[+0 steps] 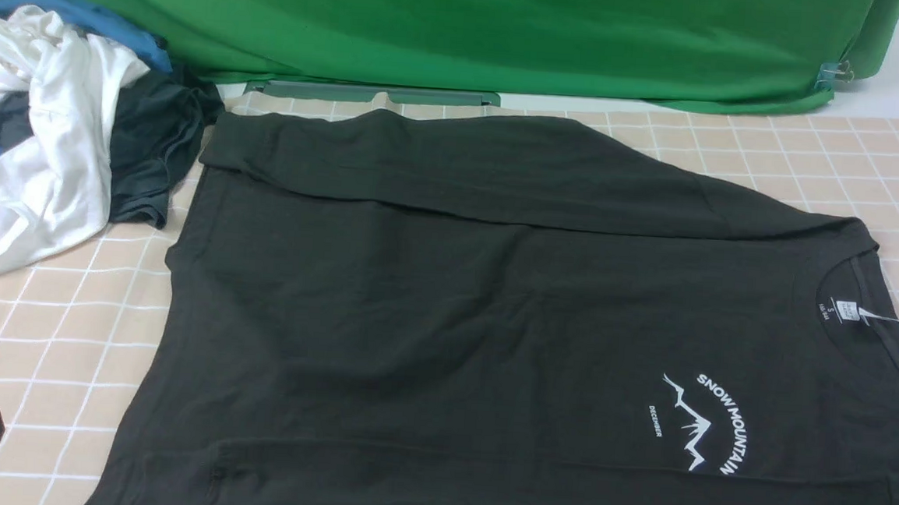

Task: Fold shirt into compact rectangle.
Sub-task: 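Grasp the left edge of the dark T-shirt lying flat on the table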

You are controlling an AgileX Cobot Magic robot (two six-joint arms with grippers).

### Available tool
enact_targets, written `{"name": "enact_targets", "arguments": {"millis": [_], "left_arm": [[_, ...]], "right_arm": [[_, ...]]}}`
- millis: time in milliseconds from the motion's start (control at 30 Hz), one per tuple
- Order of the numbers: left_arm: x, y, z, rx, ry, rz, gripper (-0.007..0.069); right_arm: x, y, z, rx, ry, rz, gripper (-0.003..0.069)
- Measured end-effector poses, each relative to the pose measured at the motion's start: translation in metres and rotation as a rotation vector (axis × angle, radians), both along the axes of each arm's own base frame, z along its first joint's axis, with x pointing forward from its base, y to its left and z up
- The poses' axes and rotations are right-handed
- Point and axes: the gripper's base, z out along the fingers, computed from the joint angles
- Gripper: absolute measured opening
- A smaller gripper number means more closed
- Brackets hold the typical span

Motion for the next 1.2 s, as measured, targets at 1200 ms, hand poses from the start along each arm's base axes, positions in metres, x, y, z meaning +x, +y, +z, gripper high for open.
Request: {"name": "enact_targets", "arguments": {"millis": [1200], "left_arm": [[-0.018,0.022,0.069,-0.813,-0.869,0.063,0.0022]], "right_arm": [[0.0,0.0,0.002,0.0,-0.023,0.001,0.0248]]}}
